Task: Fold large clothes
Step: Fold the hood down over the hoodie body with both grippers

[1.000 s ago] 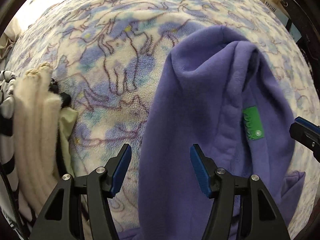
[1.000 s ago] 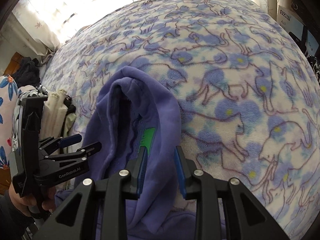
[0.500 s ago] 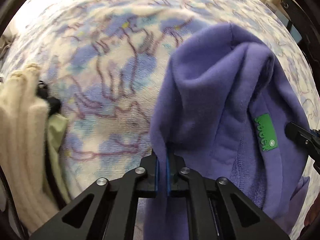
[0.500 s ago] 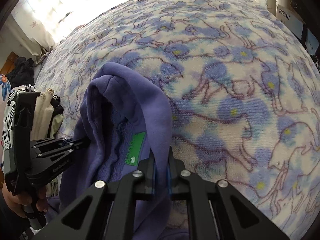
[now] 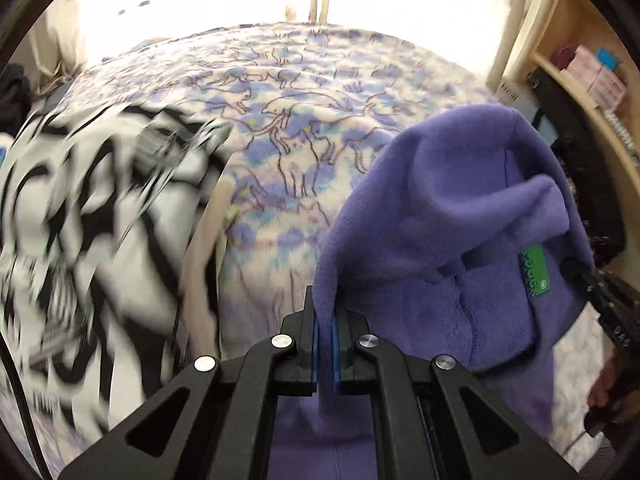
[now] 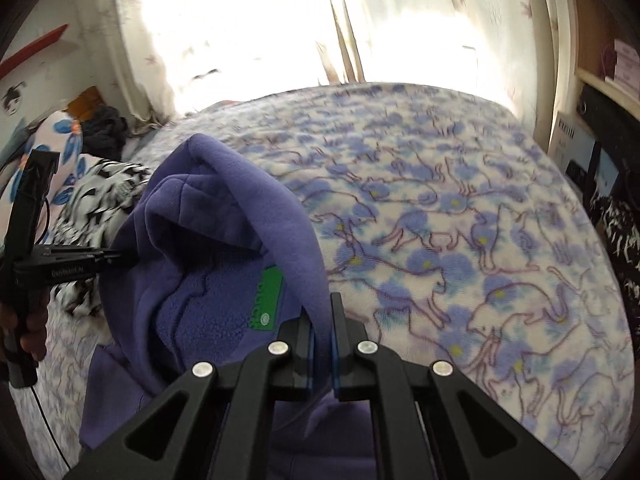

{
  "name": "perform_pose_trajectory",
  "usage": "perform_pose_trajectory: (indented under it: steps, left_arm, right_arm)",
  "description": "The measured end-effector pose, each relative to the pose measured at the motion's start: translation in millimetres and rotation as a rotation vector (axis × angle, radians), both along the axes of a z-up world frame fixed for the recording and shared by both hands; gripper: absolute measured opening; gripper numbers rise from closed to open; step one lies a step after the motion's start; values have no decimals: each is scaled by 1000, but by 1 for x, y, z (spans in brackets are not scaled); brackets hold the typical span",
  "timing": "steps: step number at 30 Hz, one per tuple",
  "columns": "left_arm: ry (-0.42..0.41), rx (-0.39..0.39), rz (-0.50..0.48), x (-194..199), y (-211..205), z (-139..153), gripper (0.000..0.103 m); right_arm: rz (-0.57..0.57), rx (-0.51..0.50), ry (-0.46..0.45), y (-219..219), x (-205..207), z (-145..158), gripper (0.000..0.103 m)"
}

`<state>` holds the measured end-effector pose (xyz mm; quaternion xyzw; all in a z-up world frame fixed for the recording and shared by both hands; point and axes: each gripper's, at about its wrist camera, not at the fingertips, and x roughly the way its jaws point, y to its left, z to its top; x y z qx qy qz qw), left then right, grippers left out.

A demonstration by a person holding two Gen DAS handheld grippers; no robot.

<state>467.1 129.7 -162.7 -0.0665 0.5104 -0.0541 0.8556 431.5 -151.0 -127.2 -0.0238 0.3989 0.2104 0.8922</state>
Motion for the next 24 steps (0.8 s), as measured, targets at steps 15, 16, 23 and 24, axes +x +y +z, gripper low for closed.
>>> perform_pose_trajectory:
  steps: [15, 16, 23, 24]
  left_arm:
    - [222, -18, -70, -201, -28, -87, 8]
    - [248, -14, -71, -205, -29, -92, 9]
    - [309, -43, -22, -228, -20, -103, 11]
    - [309, -54, -17, -234, -20, -100, 12]
  right_arm:
    - [-10, -136, 289, -46, -160, -75, 16]
    - [-11, -132, 304, -45, -164, -77, 16]
    - [-20, -86, 361, -46, -183, -75, 16]
    - [-22, -80, 366, -46, -187, -75, 16]
